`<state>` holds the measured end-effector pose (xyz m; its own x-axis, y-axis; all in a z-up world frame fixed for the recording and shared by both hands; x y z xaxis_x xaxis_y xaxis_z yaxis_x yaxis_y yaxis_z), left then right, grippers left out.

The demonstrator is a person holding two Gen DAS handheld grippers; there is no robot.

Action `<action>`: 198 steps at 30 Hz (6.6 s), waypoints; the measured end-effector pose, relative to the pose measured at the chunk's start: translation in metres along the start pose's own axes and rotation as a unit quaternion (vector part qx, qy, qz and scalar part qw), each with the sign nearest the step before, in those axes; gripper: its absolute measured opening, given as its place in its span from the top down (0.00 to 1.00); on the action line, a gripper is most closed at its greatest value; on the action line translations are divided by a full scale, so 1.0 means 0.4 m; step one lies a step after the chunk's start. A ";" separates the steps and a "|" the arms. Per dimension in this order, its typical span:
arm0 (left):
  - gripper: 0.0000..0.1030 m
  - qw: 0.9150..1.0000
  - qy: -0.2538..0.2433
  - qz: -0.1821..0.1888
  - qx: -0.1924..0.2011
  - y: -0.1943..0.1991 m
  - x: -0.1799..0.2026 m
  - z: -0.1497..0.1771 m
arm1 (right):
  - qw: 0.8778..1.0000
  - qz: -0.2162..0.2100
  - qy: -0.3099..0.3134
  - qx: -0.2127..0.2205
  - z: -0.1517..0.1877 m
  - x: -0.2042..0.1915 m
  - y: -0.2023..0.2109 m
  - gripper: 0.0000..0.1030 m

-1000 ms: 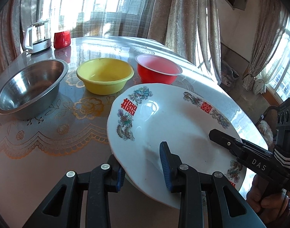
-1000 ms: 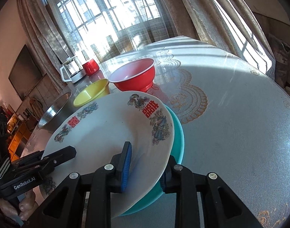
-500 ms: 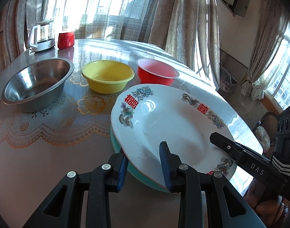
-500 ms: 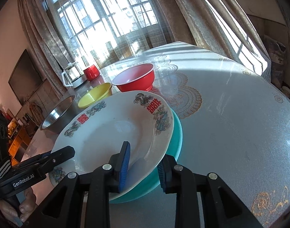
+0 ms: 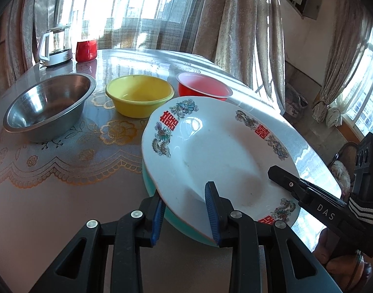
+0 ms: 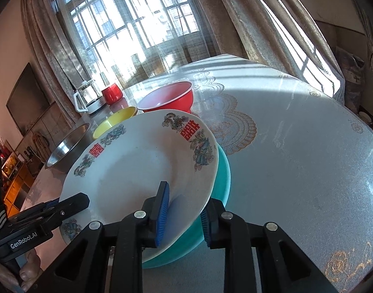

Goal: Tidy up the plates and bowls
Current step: 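Lower the large plate onto the rose plate and open the right gripper, then move the right gripper to the rim of the stainless steel bowl, then grasp the steel bowl rim with the right gripper and slide it across the table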

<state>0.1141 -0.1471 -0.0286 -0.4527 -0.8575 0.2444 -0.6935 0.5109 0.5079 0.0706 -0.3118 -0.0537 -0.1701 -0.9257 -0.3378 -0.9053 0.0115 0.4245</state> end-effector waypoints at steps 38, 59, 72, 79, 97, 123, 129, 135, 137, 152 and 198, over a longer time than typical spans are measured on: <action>0.69 1.000 0.016 -0.002 0.014 0.046 -0.012 0.003 | 1.000 0.011 -0.004 0.001 0.009 -0.037 0.063 0.76; 0.69 0.999 -0.006 -0.032 0.021 0.051 -0.014 0.007 | 0.999 -0.012 -0.034 -0.013 0.030 -0.038 0.066 0.76; 0.69 0.999 0.000 -0.043 0.030 0.076 -0.046 -0.001 | 0.998 -0.039 -0.023 -0.032 0.032 -0.058 0.100 0.70; 0.69 0.997 0.005 -0.071 0.022 0.091 -0.089 0.015 | 0.996 -0.079 -0.001 -0.044 0.044 -0.078 0.134 0.66; 0.59 0.989 0.043 -0.140 0.038 0.166 -0.263 0.012 | 0.973 -0.184 0.088 -0.105 0.101 -0.322 0.071 0.66; 0.50 0.968 0.152 -0.180 0.085 0.088 -0.629 -0.178 | 0.981 -0.130 -0.019 -0.142 -0.048 -0.539 -0.341 0.66; 0.69 0.973 0.135 -0.175 0.065 0.005 -0.641 -0.191 | 0.985 -0.086 -0.018 -0.151 -0.033 -0.545 -0.418 0.66; 0.73 0.978 0.111 -0.163 0.069 0.015 -0.615 -0.171 | 0.986 -0.093 0.040 -0.135 -0.013 -0.589 -0.408 0.74; 0.73 0.979 0.110 -0.160 0.069 0.033 -0.608 -0.159 | 0.985 -0.098 0.037 -0.137 -0.008 -0.582 -0.391 0.74; 0.72 0.978 0.118 -0.156 0.075 0.236 -0.527 -0.032 | 0.978 -0.149 0.038 -0.144 0.056 -0.576 -0.198 0.74; 0.70 0.968 0.060 -0.230 0.082 0.380 -0.432 0.053 | 0.968 -0.199 0.047 -0.142 0.135 -0.537 -0.040 0.68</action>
<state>0.0752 0.0799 -0.0111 -0.0135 -0.9922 0.1238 -0.8901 0.0684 0.4506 0.1005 -0.0926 -0.0333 0.2186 -0.8660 -0.4497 -0.7457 -0.4455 0.4954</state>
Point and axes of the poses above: each gripper's, at about its wrist camera, not at the fingertips, and y roughly against the way its jaws point, x to its right, z to its underside, the point moved 4 cm from there along -y, roughly the way its jaws point, and after that the axes turned 14 degrees about x, right-handed, at the moved point
